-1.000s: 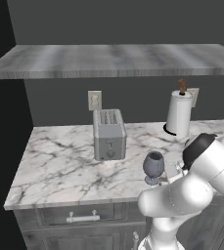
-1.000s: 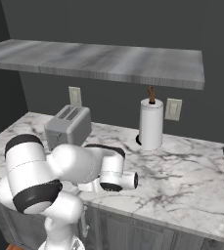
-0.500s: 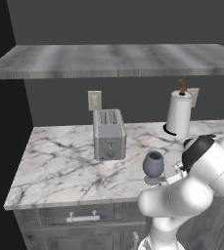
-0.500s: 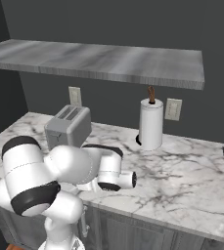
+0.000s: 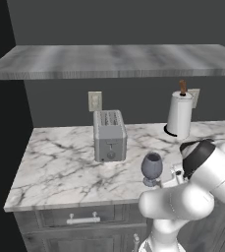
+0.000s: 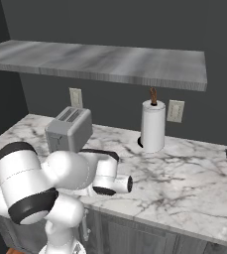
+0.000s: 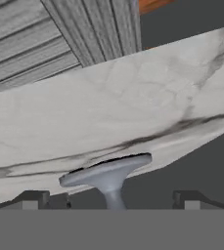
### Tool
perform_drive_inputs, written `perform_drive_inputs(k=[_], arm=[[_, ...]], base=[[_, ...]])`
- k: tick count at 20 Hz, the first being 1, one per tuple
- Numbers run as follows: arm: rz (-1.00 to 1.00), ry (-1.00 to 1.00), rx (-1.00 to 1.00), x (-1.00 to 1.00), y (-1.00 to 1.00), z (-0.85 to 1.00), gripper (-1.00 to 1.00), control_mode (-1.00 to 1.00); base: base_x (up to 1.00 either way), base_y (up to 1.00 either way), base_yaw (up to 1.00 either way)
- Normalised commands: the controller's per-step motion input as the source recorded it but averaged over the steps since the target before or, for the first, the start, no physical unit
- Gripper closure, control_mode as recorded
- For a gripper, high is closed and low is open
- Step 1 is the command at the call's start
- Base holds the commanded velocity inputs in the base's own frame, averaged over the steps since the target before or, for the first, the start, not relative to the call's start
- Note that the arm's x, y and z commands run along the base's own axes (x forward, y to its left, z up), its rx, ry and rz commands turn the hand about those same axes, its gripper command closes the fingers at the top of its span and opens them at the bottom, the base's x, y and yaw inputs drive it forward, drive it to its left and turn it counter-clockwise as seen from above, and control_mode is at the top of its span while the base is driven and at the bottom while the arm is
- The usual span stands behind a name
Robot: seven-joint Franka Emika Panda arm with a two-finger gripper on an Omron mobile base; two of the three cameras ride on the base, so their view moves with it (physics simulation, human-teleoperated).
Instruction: Retrieve the wine glasses from the counter and place one next to each plate.
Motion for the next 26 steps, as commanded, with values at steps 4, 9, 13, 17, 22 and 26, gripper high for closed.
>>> perform_drive_inputs(k=[4, 9, 13, 17, 22, 26], arm=[[0.01, -0.03, 0.00, 0.00, 0.21, -0.20, -1.00, -1.00], [0.00, 0.00, 0.00, 0.02, 0.18, -0.15, -1.00, -1.00], [0.00, 0.00, 0.00, 0.12, 0.16, -0.08, -1.00, -1.00], [0.00, 0.00, 0.00, 0.09, 0.21, -0.04, 1.00, -1.00], [0.00, 0.00, 0.00, 0.03, 0.07, 0.00, 1.00, -1.00], [0.01, -0.03, 0.04, -0.06, 0.00, 0.14, 1.00, -1.00]], base=[[0.00, 0.00, 0.00], [0.00, 0.00, 0.00], [0.00, 0.00, 0.00], [0.00, 0.00, 0.00], [0.00, 0.00, 0.00], [0.00, 0.00, 0.00]])
